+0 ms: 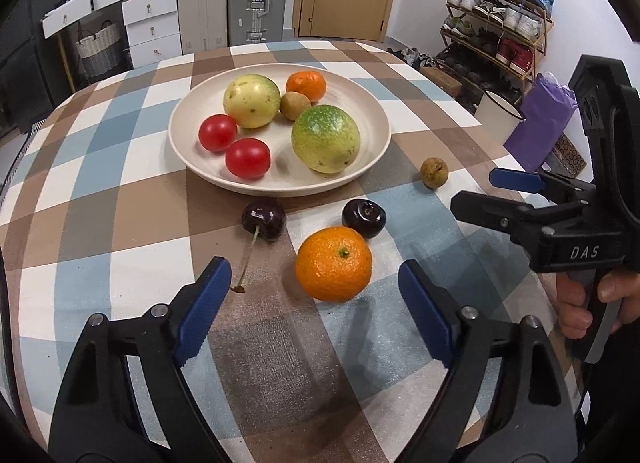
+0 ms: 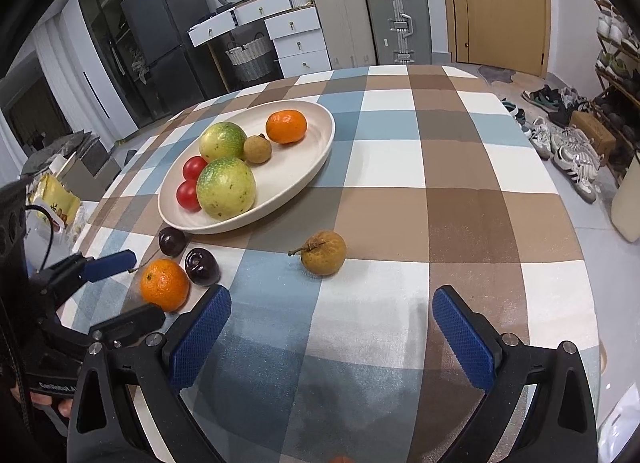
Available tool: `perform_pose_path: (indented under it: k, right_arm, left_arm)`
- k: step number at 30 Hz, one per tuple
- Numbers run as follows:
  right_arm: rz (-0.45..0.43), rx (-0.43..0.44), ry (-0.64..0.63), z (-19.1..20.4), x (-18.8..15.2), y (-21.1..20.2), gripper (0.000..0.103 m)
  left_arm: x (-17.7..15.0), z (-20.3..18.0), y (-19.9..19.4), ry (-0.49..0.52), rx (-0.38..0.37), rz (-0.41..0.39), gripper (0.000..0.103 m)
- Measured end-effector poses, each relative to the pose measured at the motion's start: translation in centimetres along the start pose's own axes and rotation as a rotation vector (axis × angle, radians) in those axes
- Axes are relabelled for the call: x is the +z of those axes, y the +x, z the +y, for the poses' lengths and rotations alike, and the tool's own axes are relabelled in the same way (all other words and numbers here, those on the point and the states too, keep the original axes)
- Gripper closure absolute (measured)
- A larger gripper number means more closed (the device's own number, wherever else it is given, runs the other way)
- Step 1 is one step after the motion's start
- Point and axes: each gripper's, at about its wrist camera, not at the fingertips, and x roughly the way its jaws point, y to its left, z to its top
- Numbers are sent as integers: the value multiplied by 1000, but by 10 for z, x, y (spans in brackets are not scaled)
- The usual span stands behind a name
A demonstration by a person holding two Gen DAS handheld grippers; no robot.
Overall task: Organize fruits
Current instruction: 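Withdraw both grippers from the plate toward the remaining loose fruits, then grasp a second mandarin with the left gripper while the right grasps the brown pear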
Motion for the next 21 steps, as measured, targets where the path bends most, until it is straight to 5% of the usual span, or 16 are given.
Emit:
perform_pose_path:
  k: [13, 21]
  right_arm:
    - [32, -11, -28, -3, 11, 17, 1]
    - [44, -30, -62, 0, 12, 26, 16]
  left_arm:
    - [2, -1, 16, -13, -30, 29, 27]
    - [2, -6, 19, 2, -34, 20, 43]
